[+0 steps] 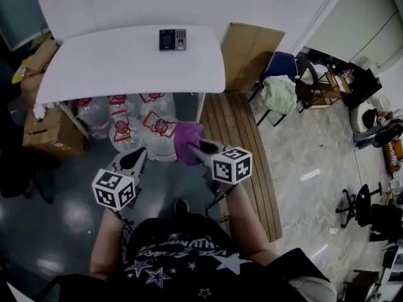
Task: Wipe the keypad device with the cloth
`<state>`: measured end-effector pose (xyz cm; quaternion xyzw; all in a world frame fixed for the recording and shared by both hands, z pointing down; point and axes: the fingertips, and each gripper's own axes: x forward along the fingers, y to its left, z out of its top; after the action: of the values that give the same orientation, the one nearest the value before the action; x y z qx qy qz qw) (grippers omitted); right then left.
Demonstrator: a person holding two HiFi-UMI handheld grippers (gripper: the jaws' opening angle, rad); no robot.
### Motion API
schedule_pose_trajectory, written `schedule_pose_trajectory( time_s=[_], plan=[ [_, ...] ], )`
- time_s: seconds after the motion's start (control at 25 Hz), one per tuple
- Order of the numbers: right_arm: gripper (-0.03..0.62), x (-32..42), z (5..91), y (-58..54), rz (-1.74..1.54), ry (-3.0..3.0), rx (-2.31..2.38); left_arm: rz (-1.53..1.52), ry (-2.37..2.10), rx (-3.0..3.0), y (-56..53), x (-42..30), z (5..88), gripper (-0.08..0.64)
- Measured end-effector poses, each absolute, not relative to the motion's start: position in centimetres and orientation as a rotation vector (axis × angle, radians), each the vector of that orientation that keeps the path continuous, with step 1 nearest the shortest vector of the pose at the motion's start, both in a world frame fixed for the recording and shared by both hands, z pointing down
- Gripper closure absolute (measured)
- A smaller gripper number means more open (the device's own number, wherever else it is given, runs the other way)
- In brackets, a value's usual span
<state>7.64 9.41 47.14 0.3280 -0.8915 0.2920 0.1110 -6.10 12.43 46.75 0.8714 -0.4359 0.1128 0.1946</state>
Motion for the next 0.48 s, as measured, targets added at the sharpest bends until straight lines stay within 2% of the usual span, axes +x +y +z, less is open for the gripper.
schedule_pose_trajectory(
  time_s=[0.48],
  plan=[
    [0.495,6.8,47.6,4.3,0.833,-2.616,0.911,0.277,-1.265,2.418,7.7,-6.6,46.7,0.552]
  ],
)
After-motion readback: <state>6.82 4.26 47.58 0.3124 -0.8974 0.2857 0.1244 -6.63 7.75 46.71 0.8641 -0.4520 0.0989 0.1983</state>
